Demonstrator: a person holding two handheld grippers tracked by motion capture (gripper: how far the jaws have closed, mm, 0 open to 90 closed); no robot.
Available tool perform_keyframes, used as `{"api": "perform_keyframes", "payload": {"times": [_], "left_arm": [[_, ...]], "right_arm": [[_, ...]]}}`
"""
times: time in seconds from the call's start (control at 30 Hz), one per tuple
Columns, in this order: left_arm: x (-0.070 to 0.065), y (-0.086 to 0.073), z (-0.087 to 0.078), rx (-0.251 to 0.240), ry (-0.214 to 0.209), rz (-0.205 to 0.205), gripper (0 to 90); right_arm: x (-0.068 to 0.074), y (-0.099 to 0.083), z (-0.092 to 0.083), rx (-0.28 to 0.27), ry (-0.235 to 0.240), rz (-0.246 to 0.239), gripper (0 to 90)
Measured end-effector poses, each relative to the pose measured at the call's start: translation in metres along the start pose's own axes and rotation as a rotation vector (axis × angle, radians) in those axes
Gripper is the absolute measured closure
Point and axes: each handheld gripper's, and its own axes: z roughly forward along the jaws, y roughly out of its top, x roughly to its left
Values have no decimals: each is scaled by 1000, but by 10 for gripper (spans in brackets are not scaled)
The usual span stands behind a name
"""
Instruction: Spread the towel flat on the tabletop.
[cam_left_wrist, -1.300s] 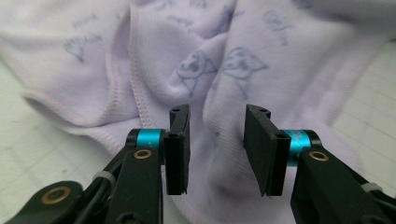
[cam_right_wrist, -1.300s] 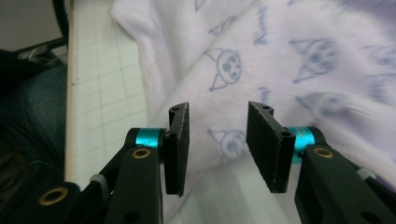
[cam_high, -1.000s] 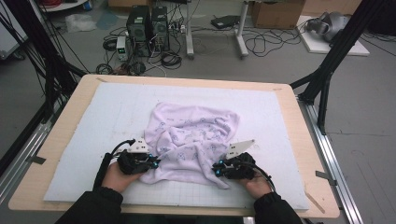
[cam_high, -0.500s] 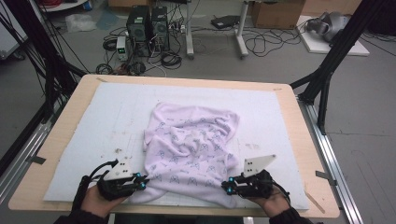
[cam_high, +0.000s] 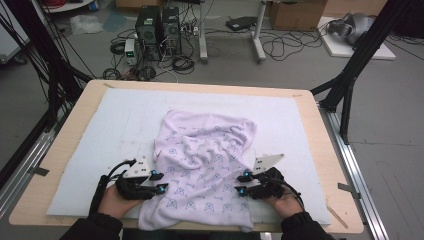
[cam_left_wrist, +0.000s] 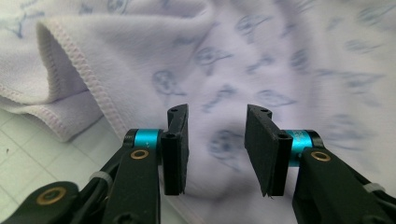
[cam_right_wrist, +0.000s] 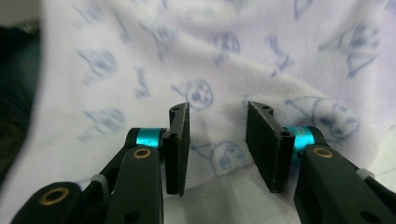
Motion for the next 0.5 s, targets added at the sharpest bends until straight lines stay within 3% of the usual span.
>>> {"api": "perform_keyframes", "payload": {"times": [0.03, 0.07, 0.17, 0.23, 0.37, 0.5], "left_arm": [[4, 0, 6, 20, -11, -8, 605], [5, -1, 9, 0, -11, 0, 620], [6, -2, 8, -2, 3, 2, 787], [5, -3, 7, -1, 0, -3, 864], [-2, -7, -2, 15, -10, -6, 878], [-16, -18, -17, 20, -13, 9, 878]], "right_arm": [[0, 0, 3, 12, -1, 0, 642], [-1, 0, 4, 3, 0, -5, 684], [-1, -2, 6, -17, 22, -2, 815], [0, -3, 6, -24, 28, 2, 840], [7, -3, 1, -18, 43, -6, 855], [24, -5, -8, -27, 69, -38, 862]]}}
